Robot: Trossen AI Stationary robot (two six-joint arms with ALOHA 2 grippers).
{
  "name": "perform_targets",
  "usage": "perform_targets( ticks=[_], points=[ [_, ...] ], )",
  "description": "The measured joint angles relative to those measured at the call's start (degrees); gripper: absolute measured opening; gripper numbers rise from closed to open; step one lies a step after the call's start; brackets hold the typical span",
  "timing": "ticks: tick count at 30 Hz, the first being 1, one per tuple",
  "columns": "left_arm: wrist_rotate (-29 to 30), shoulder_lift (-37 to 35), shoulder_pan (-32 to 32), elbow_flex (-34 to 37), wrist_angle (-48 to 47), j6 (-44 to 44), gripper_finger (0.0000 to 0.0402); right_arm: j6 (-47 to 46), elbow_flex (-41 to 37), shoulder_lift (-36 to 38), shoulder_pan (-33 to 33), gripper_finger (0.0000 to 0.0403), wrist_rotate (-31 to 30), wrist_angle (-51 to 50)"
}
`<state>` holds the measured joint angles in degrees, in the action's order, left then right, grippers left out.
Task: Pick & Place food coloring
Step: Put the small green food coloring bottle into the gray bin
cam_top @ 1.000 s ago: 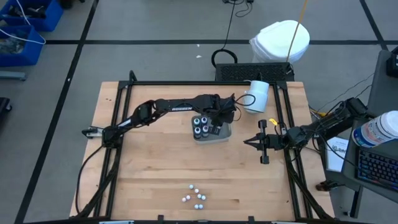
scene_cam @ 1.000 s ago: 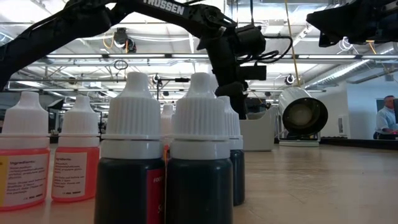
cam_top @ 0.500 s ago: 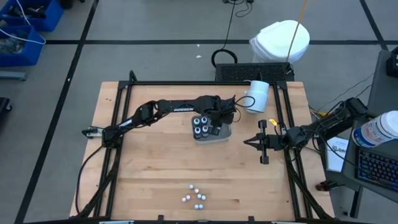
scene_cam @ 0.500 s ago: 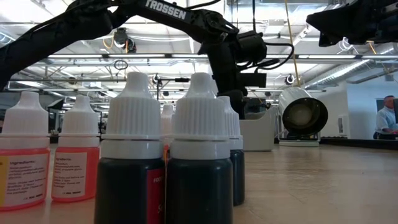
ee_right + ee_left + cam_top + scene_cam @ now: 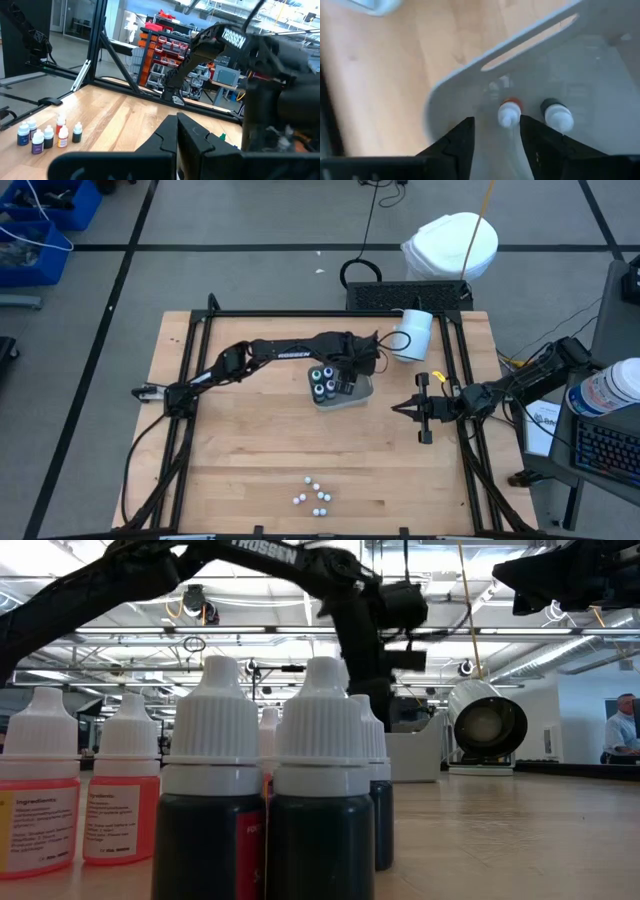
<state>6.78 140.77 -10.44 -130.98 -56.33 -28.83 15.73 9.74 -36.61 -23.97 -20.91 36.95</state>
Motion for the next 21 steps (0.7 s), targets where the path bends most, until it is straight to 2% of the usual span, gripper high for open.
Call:
perform_targets(
  ticks=[4,7,12,14,16,19,21],
  points=[
    [2.77,-5.08,2.07,-3.77,-1.94,-0.49,0.0165,0.0,0.0,-0.01,0.0,0.0,-0.02,-0.37],
    [4.09,-12.33,4.17,-3.59,-3.14,-0.65,0.0165,0.0,0.0,0.01,-0.01,0.0,0.0,-0.33],
    [2.35,-25.42,7.92,-3.58,-15.95,5.84,0.0151,0.0,0.0,0.01,0.0,0.0,0.0,-0.37],
    [-0.17,-30.22,9.49,-3.56,-23.94,9.86,0.0129,-0.11,0.0,0.01,0.0,0.0,0.0,-0.37],
    [0.0,-34.65,11.66,-2.22,-29.58,15.58,0.0097,-0.81,0.0,0.01,-0.01,0.0,0.0,-0.39],
    [7.18,-42.36,17.06,4.7,-31.04,24.75,0.0034,-1.4,0.0,0.01,-0.01,0.0,0.0,-0.41],
    [9.39,-48.25,21.15,11.45,-28.55,28.8,0.001,-1.47,0.0,-0.01,-0.02,0.0,0.0,-0.57]
  ],
)
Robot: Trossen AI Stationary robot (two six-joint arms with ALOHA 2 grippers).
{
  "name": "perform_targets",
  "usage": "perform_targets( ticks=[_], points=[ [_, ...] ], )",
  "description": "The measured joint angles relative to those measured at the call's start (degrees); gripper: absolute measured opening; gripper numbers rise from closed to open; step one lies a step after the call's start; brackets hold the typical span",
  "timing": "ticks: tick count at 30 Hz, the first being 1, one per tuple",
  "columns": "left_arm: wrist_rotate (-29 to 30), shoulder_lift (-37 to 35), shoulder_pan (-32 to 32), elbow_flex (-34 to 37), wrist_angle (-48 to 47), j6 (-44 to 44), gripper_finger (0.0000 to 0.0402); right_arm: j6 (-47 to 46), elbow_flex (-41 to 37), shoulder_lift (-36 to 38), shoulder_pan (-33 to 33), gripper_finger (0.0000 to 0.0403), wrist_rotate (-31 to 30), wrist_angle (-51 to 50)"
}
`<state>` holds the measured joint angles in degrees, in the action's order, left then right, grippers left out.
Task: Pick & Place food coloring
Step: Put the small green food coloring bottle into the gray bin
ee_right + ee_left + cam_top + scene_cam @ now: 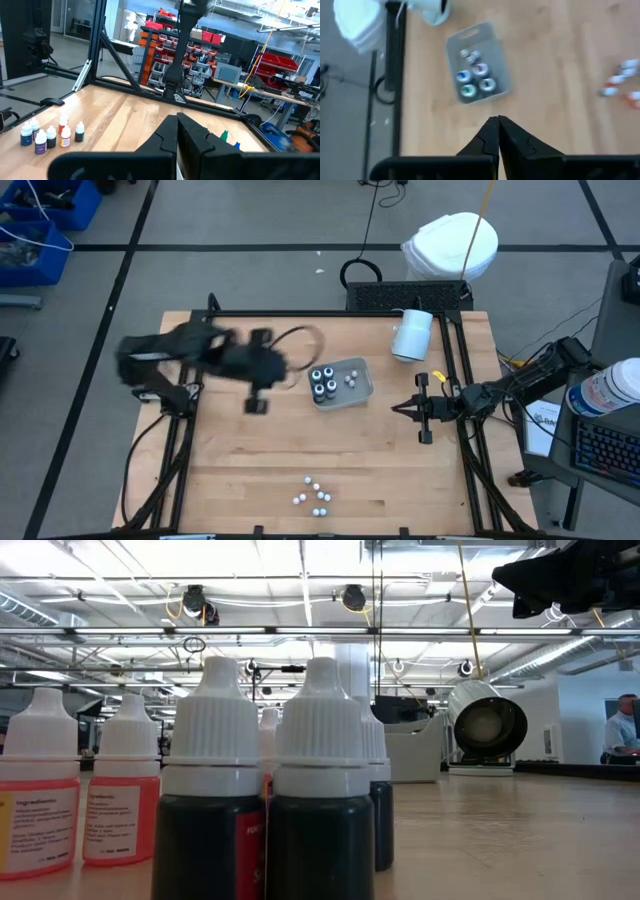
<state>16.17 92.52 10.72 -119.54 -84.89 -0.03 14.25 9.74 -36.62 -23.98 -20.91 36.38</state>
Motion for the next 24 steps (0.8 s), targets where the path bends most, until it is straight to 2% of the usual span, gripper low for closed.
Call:
perform_targets(
  ticks=[3,8,10,12,14,16,21,24],
  points=[
    [1.14,-9.42,6.26,12.58,7.64,5.07,0.0011,-0.85,0.0,-0.01,0.0,0.0,0.0,-0.01],
    [11.79,-26.24,16.27,39.07,25.17,12.14,0.0007,-2.85,0.0,-0.02,0.0,0.0,0.0,-0.49],
    [14.29,-32.91,18.96,50.86,33.86,14.34,0.0009,-2.85,0.0,-0.02,0.0,0.0,0.0,-1.17],
    [15.29,-38.43,20.69,63.26,46.73,14.64,0.0005,-2.87,0.0,-0.02,0.0,0.0,0.0,-1.61],
    [12.98,-41.91,22.01,74.36,64.43,10.05,0.0004,-2.74,0.0,-0.02,0.0,0.0,0.0,-1.99],
    [11.63,-43.59,22.75,83.66,78.21,4.62,0.0005,-2.1,0.0,-0.02,0.0,0.0,0.0,-2.35],
    [13.3,-48.02,20.9,99.86,93.35,0.73,0.0004,-1.58,0.0,-0.05,0.0,0.0,0.0,-2.47],
    [5.86,-53.73,18.62,106.55,101.81,-1.1,0.0003,-1.58,0.0,-0.07,0.0,0.0,0.0,-2.66]
  ],
)
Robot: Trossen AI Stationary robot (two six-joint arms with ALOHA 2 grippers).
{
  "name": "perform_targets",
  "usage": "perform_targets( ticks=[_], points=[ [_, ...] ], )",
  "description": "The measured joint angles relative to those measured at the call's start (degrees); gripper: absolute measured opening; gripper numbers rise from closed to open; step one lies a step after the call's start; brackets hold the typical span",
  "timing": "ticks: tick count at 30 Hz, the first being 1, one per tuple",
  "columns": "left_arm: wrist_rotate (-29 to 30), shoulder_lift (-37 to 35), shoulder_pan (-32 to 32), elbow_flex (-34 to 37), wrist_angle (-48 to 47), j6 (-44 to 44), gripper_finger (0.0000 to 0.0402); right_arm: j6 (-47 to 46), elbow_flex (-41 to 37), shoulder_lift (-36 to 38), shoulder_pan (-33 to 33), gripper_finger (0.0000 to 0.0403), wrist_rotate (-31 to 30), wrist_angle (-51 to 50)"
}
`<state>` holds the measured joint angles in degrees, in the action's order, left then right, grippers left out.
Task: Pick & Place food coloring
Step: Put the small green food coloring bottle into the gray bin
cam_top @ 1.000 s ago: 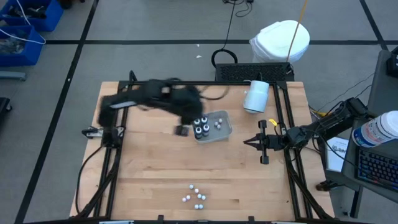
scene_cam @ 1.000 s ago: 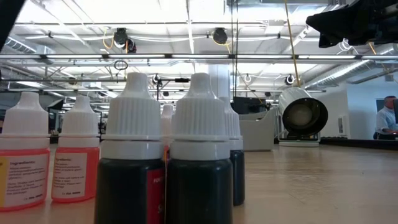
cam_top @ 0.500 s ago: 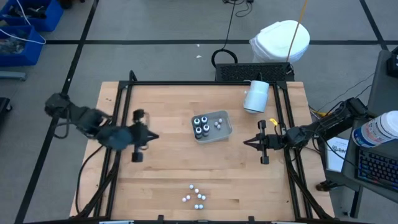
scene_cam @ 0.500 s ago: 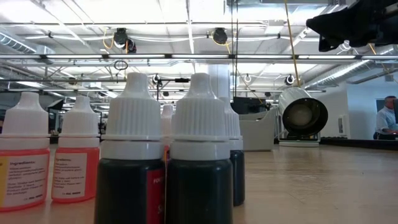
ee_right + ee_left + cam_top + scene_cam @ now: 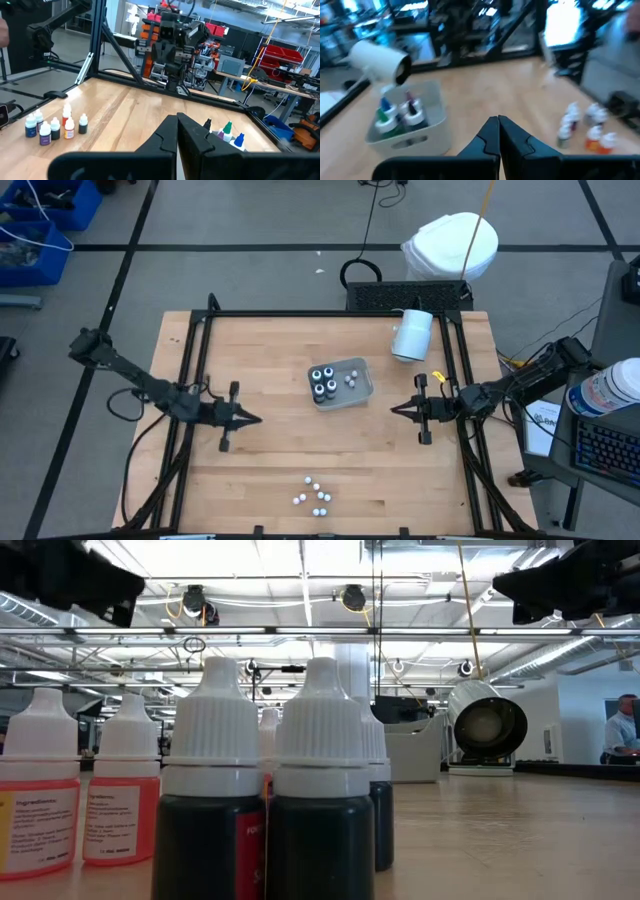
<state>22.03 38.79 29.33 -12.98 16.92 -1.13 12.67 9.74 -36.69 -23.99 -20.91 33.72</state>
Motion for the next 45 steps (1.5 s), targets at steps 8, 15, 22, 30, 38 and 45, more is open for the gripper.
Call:
perform_targets(
  ticks=[8,15,22,30,38,45],
  points=[
    [-6.81,-8.69,-3.32,9.33,11.84,3.6,0.0003,0.04,-0.02,-0.26,0.02,0.0,0.05,-0.23],
    [-8.37,-6.28,-2.91,10.12,19.98,-2.18,0.0003,0.01,-0.02,-4.15,0.01,0.0,0.1,1.03],
    [-4.25,-0.96,-2.94,10.13,19.84,-2.65,0.0006,-6.1,6.87,-12.87,-0.22,0.0,0.01,-0.5],
    [-3.95,3.54,-2.94,10.15,19.67,-0.39,0.0025,-11.54,23.92,-31.64,0.0,0.0,0.1,-13.99],
    [-3.97,3.84,-2.94,10.15,19.24,3.92,0.0026,-15.15,51.9,-47.73,-2.37,0.0,6.22,-38.03],
    [-3.95,3.84,-2.94,10.15,19.32,4.52,0.0009,-16.52,77.06,-64.7,-5.28,0.0,8.77,-61.61]
  ],
)
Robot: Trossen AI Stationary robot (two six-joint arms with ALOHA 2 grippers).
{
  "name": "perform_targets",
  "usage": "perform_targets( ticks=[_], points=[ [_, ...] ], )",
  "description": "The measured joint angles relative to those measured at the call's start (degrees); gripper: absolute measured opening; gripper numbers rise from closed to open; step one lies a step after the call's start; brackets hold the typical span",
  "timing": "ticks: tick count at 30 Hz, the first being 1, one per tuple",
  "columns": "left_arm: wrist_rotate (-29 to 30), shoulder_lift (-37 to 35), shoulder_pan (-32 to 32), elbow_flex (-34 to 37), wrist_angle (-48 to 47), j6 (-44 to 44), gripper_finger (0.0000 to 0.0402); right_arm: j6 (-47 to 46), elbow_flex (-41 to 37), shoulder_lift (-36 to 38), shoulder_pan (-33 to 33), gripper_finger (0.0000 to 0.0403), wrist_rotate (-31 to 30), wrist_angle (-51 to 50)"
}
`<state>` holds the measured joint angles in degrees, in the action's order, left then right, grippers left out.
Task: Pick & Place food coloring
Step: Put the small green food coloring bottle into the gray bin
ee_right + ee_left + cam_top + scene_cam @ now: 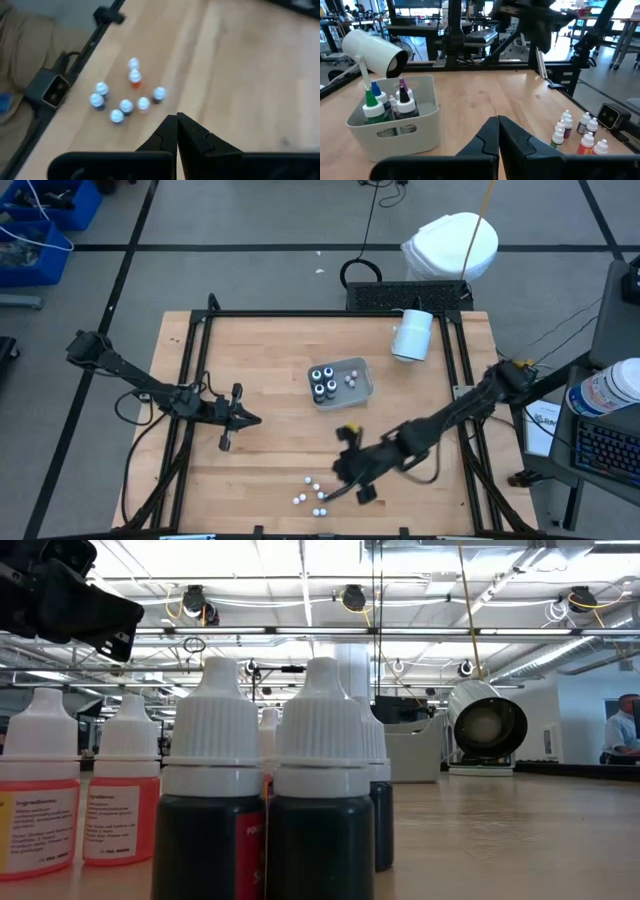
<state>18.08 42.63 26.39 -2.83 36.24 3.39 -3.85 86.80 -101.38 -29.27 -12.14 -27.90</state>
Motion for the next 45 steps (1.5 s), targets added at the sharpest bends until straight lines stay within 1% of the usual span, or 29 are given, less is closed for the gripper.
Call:
perform_targets(
  ticks=[2,4,8,12,14,18,22,26,34,36,39,42,45],
  points=[
    [0.01,0.0,-0.01,0.0,-0.01,0.16,0.0005,-0.01,5.33,-3.91,0.48,0.0,1.37,-1.59],
    [0.01,0.0,0.0,0.0,0.05,0.19,0.0004,-0.02,9.7,-7.16,1.53,0.0,4.07,-1.35],
    [0.01,0.0,0.0,0.0,0.01,1.44,0.0015,0.97,16.65,-13.42,3.84,0.0,11.71,-1.98],
    [0.01,0.0,0.0,0.0,0.0,1.44,0.0033,1.43,23.09,-19.48,6.58,0.0,13.39,-3.65],
    [0.01,0.0,0.0,0.0,-0.12,1.41,0.0038,2.66,25.14,-22.07,7.9,0.0,13.75,-4.31],
    [0.01,0.0,0.0,0.0,-0.66,1.41,0.0041,5.72,25.43,-26.05,9.23,0.0,13.7,-3.51],
    [0.01,0.0,-0.01,-0.01,-0.98,1.42,0.0042,8.41,25.25,-27.49,9.37,0.0011,13.83,-2.92],
    [0.01,0.0,0.0,-0.02,-1.46,1.41,0.0042,10.31,25.22,-27.93,8.36,0.0045,13.86,-3.04],
    [0.01,0.0,0.0,-0.02,-2.24,1.43,0.0042,8.21,25.21,-27.87,4.79,0.0146,13.34,-1.39],
    [0.01,0.0,-0.01,-0.02,-2.24,1.41,0.0042,7.82,25.21,-27.87,4.28,0.0165,10.58,-1.43],
    [0.01,0.0,-0.01,-0.02,-2.24,1.41,0.0042,7.53,25.21,-27.87,3.93,0.0184,4.89,-3.24],
    [0.01,0.0,-0.01,-0.02,-2.24,1.6,0.0042,5.5,25.21,-27.87,4.9,0.0188,5.27,-6.61],
    [0.01,0.0,0.0,-0.02,-2.22,1.85,0.0042,3.63,25.19,-27.87,6.44,0.0184,8.15,-8.94]
  ],
)
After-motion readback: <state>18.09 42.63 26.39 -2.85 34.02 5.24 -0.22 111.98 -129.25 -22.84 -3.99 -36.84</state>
